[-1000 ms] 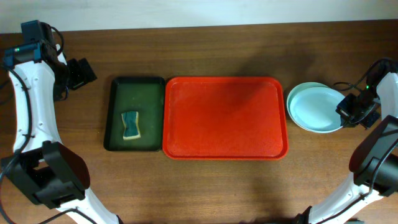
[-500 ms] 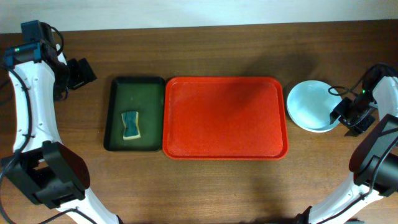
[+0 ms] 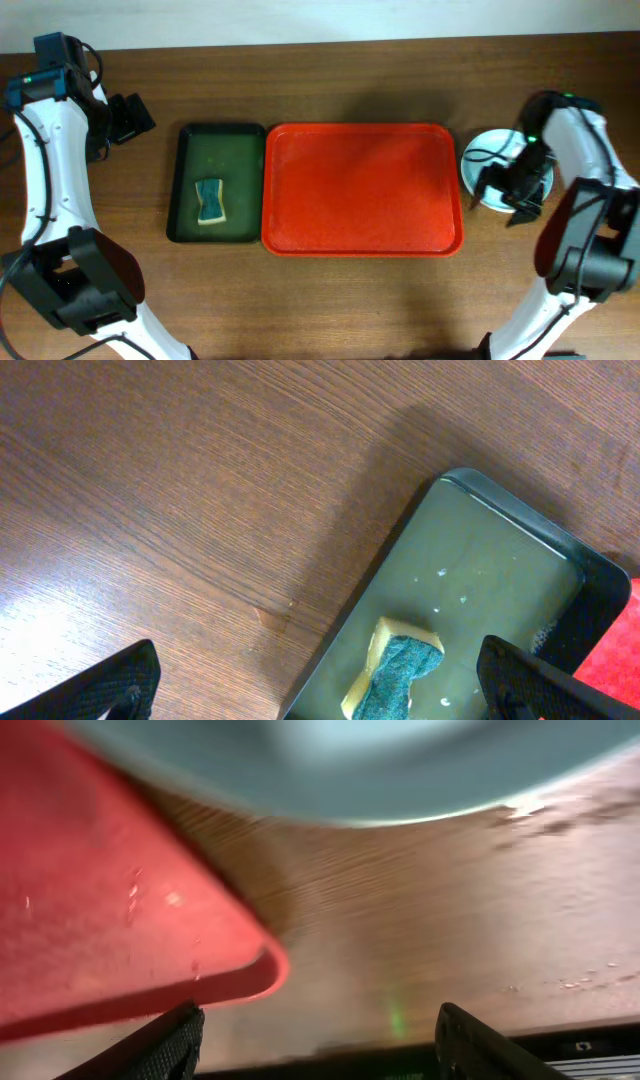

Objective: Clean dirty plates on tray and stack at the side

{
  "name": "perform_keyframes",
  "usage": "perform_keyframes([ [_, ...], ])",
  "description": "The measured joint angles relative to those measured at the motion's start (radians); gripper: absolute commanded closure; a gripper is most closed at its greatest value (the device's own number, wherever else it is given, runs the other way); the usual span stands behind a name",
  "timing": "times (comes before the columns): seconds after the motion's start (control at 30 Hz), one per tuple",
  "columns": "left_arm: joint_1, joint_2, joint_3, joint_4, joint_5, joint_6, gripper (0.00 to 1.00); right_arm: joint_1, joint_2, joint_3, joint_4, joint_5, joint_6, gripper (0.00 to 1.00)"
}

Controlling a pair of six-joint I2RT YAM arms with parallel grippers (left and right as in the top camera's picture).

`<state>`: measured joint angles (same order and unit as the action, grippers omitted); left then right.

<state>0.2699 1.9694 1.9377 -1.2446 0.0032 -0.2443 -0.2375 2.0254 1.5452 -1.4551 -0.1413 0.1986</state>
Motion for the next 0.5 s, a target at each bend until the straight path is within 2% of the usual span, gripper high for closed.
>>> perform_keyframes([
  [0.07,0.000,0.000,0.000,0.000,0.000,0.000,0.01,0.097,0.000,0.000,0.008,0.000,-0.023,0.22],
  [0.13,0.000,0.000,0.000,0.000,0.000,0.000,0.01,0.190,0.000,0.000,0.045,0.000,-0.063,0.01],
  [0.27,0.000,0.000,0.000,0.000,0.000,0.000,0.01,0.346,0.000,-0.001,0.082,0.007,-0.125,0.02],
  [0.5,0.000,0.000,0.000,0.000,0.000,0.000,0.01,0.389,0.000,-0.001,0.157,0.010,-0.132,0.02],
])
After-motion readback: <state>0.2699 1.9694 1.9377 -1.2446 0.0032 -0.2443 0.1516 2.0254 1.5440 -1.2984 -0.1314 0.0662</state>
